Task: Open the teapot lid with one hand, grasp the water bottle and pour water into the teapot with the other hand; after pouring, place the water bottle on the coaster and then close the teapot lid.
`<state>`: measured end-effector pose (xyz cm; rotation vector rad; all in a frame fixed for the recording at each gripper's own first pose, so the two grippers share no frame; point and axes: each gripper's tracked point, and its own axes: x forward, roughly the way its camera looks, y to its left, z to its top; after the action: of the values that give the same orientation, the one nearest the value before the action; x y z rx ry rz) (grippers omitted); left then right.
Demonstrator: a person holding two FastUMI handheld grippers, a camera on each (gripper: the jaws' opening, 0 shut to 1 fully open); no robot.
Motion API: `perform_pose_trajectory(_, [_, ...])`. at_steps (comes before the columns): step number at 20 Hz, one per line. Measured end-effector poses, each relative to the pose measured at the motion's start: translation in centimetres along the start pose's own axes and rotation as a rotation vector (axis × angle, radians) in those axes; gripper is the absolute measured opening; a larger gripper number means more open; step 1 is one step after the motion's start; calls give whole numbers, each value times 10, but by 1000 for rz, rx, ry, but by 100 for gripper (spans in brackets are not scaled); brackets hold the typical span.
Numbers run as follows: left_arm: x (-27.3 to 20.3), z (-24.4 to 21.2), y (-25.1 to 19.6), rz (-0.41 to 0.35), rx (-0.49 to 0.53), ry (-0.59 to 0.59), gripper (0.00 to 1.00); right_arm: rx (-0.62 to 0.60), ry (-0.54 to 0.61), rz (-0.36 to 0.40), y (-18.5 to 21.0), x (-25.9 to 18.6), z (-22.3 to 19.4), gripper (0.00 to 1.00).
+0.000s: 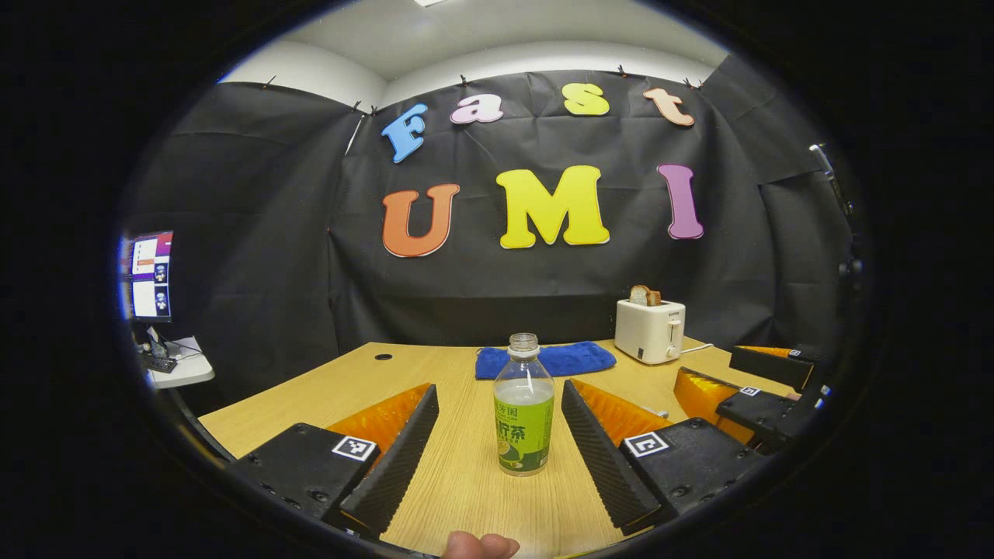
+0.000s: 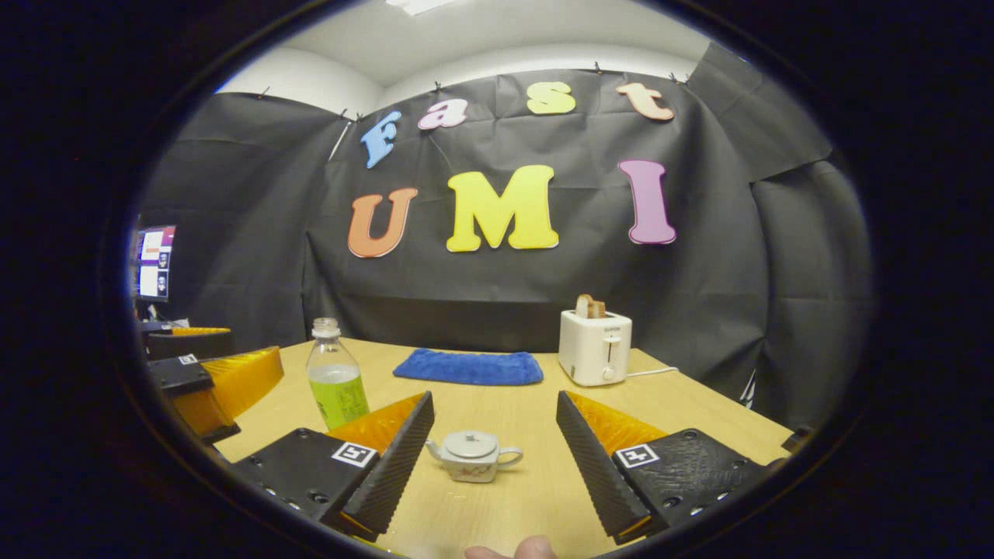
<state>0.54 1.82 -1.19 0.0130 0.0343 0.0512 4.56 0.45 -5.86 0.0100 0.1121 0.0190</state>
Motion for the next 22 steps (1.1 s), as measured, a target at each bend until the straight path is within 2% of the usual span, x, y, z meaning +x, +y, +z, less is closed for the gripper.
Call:
perform_pose_trajectory(12, [3, -4, 18, 26, -13, 13, 100, 3, 113, 17, 16, 63, -45, 96])
perform_pose_trajectory(14, [5, -5, 20, 30, -13, 18, 100, 2, 124, 15, 17, 71, -49, 87])
perform_pose_trajectory(15, [5, -5, 21, 33, -13, 18, 99, 0, 133, 16, 18, 74, -52, 86])
perform_pose_trajectory(18, [5, -7, 24, 37, -13, 22, 100, -10, 172, 30, 24, 84, -64, 69])
perform_pose_trajectory(20, [6, -9, 25, 39, -11, 27, 100, -18, 169, 20, 23, 87, -65, 53])
perform_pose_trajectory(21, [7, -10, 27, 39, -11, 28, 100, -19, 174, 19, 24, 88, -67, 37])
perform_pose_trajectory(22, [8, -10, 27, 40, -12, 29, 100, -23, 175, 19, 26, 88, -66, 38])
